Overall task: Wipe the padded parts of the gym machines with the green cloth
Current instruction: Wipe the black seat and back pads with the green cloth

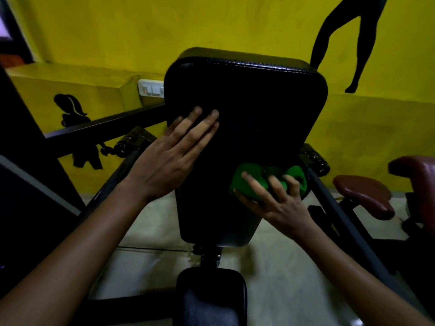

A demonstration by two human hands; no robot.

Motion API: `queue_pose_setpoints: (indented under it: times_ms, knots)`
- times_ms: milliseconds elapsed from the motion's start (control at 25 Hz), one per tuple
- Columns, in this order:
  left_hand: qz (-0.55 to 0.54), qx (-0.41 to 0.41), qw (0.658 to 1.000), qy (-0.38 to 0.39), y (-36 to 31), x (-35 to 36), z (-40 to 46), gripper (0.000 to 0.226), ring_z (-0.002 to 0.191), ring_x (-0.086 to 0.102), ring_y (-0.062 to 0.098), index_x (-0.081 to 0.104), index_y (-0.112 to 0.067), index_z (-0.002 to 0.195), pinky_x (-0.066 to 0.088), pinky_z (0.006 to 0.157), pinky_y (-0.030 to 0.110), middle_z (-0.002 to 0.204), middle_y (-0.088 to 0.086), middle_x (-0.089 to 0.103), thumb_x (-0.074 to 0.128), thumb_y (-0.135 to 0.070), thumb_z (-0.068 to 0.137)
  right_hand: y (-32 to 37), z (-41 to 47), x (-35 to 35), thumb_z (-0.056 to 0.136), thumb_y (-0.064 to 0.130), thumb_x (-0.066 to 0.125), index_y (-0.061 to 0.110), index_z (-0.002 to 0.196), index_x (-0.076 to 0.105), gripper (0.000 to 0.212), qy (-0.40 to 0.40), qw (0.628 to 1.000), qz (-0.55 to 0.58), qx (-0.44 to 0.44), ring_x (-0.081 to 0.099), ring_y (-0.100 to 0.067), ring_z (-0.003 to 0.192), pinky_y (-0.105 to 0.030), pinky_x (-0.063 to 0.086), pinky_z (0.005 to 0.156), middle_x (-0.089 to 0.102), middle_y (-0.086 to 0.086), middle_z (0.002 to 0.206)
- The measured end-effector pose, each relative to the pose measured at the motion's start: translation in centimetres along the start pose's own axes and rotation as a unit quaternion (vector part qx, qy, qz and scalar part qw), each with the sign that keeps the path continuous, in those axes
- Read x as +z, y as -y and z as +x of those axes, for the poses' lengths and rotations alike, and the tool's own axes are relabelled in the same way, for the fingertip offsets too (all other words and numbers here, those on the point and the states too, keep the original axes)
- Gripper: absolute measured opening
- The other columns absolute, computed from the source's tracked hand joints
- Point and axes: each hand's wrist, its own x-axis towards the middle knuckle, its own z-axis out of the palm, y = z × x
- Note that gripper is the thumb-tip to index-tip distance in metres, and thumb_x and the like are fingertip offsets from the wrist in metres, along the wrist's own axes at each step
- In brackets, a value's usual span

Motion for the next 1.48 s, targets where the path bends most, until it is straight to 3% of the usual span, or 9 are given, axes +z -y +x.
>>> queue_pose_setpoints:
  times_ms: [120,280,400,600,840,1080,1160,1320,1480]
  knots:
    - [0.002,-0.01,1.0,0.005,-0.2,0.2,-0.2,0.062,0.146,0.006,0.034,0.015,-0.002,0.151,0.01,0.12,0.043,0.158,0.014,0.008,0.043,-0.006,0.096,-1.3,-1.2,-0.3,0.092,0.01,0.04,0.029,0.135,0.043,0.046,0.052,0.994,0.023,-0.089,0.042,-0.033,0.117,-0.048,0.034,0.088,0.032,-0.005,0.145]
    - [-0.007,-0.033,0.999,-0.003,-1.1,1.0,-0.7,0.068,0.146,0.007,0.034,0.013,-0.004,0.151,0.01,0.12,0.043,0.158,0.013,0.009,0.048,-0.006,0.092,-2.9,0.7,-1.1,0.094,0.017,0.056,0.036,0.137,0.044,0.048,-0.014,0.999,0.024,0.025,0.041,-0.033,0.115,-0.045,0.035,0.086,0.032,-0.007,0.145]
    - [-0.025,-0.047,0.999,-0.011,-1.7,1.9,-1.1,0.066,0.145,0.006,0.032,0.012,-0.005,0.151,0.01,0.12,0.044,0.157,0.014,0.01,0.046,-0.01,0.095,0.0,-0.2,0.0,0.095,0.021,0.057,0.039,0.135,0.046,0.045,-0.037,0.993,0.017,0.107,0.042,-0.031,0.112,-0.043,0.036,0.084,0.033,-0.006,0.144]
    - [-0.022,-0.037,0.999,0.009,-2.6,3.3,-3.3,0.06,0.145,0.007,0.031,0.012,-0.006,0.151,0.014,0.119,0.045,0.157,0.012,0.011,0.041,-0.017,0.1,4.2,-4.1,1.5,0.087,0.013,0.051,0.033,0.133,0.045,0.05,0.07,0.995,0.059,0.034,0.042,-0.035,0.108,-0.047,0.033,0.084,0.03,-0.009,0.145]
    - [-0.017,-0.039,0.999,0.001,-2.4,4.3,-5.5,0.062,0.146,0.008,0.028,0.016,-0.007,0.151,0.011,0.12,0.041,0.158,0.01,0.015,0.046,-0.008,0.098,2.8,-0.3,1.6,0.089,0.025,0.068,0.037,0.129,0.049,0.047,-0.072,0.982,-0.005,0.175,0.04,-0.031,0.111,-0.042,0.035,0.081,0.035,-0.008,0.138]
    - [-0.026,-0.058,0.998,-0.001,-2.6,4.8,-5.7,0.072,0.147,0.01,0.028,0.017,-0.01,0.152,0.011,0.119,0.042,0.158,0.007,0.015,0.054,-0.003,0.091,5.0,-4.4,2.8,0.088,0.017,0.056,0.031,0.136,0.043,0.052,0.061,0.997,0.026,-0.03,0.041,-0.036,0.117,-0.048,0.034,0.086,0.026,-0.007,0.15]
    - [-0.029,-0.061,0.998,-0.004,-2.7,4.8,-5.8,0.07,0.146,0.01,0.029,0.017,-0.01,0.152,0.011,0.119,0.041,0.158,0.008,0.015,0.053,-0.003,0.092,4.1,-3.0,2.2,0.088,0.016,0.061,0.031,0.137,0.042,0.055,0.035,0.999,0.038,-0.014,0.042,-0.036,0.115,-0.048,0.034,0.085,0.026,-0.008,0.149]
    - [-0.059,-0.068,0.996,-0.002,-3.1,4.9,-5.6,0.057,0.146,0.011,0.03,0.019,-0.008,0.151,0.01,0.119,0.041,0.157,0.01,0.016,0.042,-0.008,0.099,3.8,0.4,2.1,0.089,0.025,0.068,0.035,0.139,0.043,0.057,-0.077,0.988,-0.004,0.134,0.043,-0.031,0.106,-0.043,0.035,0.081,0.037,-0.006,0.14]
    - [-0.058,-0.078,0.995,-0.004,-3.0,4.8,-5.7,0.063,0.146,0.011,0.03,0.019,-0.009,0.151,0.01,0.119,0.041,0.158,0.008,0.016,0.047,-0.003,0.094,6.3,-2.7,3.0,0.091,0.019,0.049,0.031,0.136,0.043,0.047,0.038,0.999,0.006,-0.007,0.041,-0.035,0.114,-0.045,0.032,0.083,0.02,-0.007,0.15]
